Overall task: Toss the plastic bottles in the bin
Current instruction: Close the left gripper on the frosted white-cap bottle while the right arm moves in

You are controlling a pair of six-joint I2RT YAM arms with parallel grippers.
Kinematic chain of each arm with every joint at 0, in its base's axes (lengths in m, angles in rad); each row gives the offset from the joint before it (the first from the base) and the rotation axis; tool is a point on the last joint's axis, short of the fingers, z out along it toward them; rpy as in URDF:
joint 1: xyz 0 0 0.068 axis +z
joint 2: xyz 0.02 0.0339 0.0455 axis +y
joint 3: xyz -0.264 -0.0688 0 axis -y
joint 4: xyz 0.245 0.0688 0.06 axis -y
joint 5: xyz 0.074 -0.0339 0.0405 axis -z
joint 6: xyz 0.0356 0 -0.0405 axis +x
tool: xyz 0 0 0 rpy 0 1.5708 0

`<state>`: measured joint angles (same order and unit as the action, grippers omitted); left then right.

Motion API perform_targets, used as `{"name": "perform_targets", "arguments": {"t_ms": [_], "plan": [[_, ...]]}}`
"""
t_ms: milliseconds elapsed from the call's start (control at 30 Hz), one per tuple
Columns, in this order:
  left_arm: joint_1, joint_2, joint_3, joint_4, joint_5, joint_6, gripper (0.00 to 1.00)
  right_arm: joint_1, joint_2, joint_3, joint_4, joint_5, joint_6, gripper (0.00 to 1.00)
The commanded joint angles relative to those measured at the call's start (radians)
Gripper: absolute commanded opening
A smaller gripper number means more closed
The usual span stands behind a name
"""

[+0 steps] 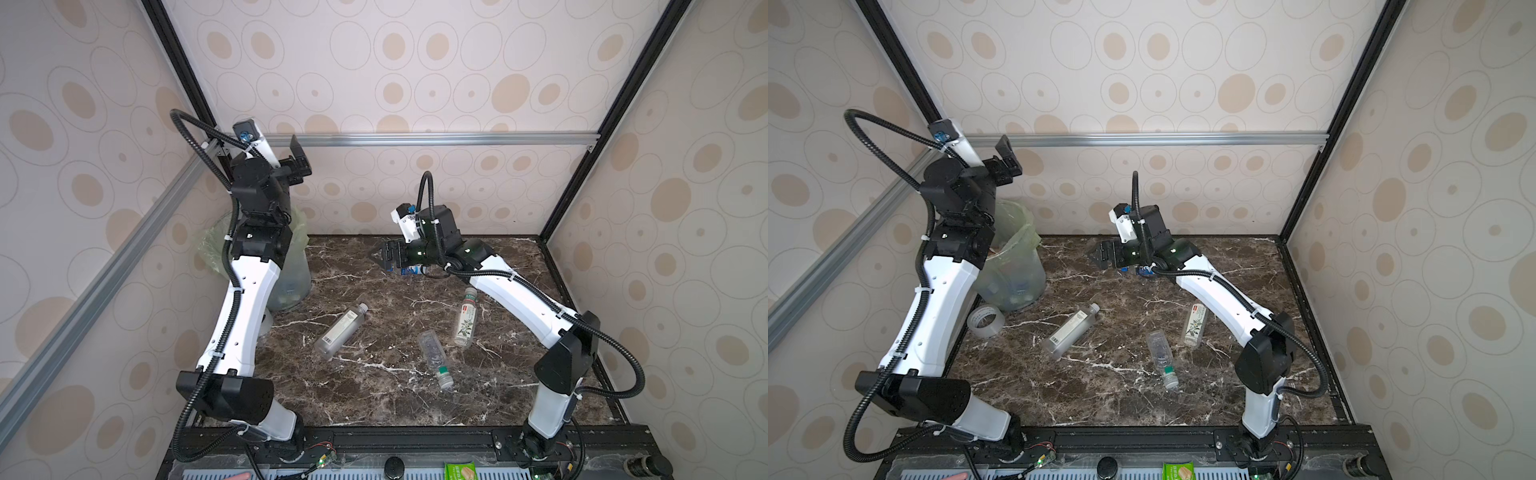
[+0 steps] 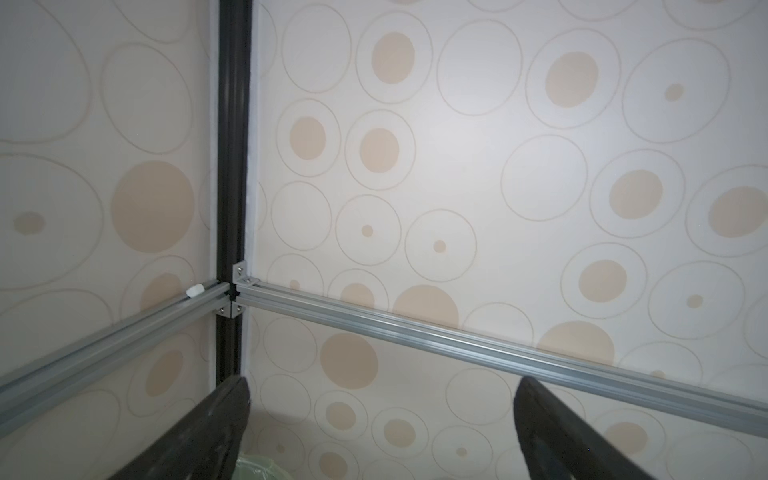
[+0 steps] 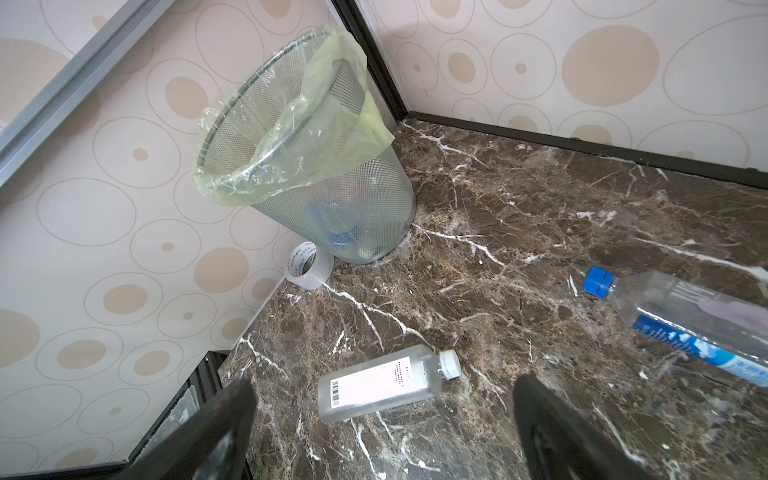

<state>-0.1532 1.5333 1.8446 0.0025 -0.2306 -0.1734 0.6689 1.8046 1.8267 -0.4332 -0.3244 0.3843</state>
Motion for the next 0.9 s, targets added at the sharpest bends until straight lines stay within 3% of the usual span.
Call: {"name": "perform_targets", "arguments": {"t_ms": [0, 133, 367, 533, 733, 867], "plan": [[-0.069, 0.003, 0.033, -0.093, 0.006, 0.012, 0.99, -0.035, -0.072, -0.068, -0.033, 0.016, 0.025, 1.0], [-0.135, 0.001, 0.014, -0.164, 0.009, -0.032, 0.99, -0.055, -0.146, -0.201, -0.054, 0.049, 0.016, 1.0], [-0.254, -0.041, -0.153, -0.251, 0.034, -0.145, 0.99, -0.058, -0.27, -0.437, -0.081, 0.123, -0.012, 1.0], [-0.281, -0.039, -0.267, -0.418, 0.122, -0.215, 0.99, -0.057, -0.336, -0.556, -0.06, 0.143, 0.017, 1.0], [-0.289, -0.056, -0.401, -0.635, 0.107, -0.203, 0.99, -0.057, -0.368, -0.605, -0.064, 0.134, 0.036, 1.0], [-0.288, -0.087, -0.526, -0.686, 0.112, -0.229, 0.99, -0.058, -0.368, -0.615, -0.065, 0.127, 0.043, 1.0]]}}
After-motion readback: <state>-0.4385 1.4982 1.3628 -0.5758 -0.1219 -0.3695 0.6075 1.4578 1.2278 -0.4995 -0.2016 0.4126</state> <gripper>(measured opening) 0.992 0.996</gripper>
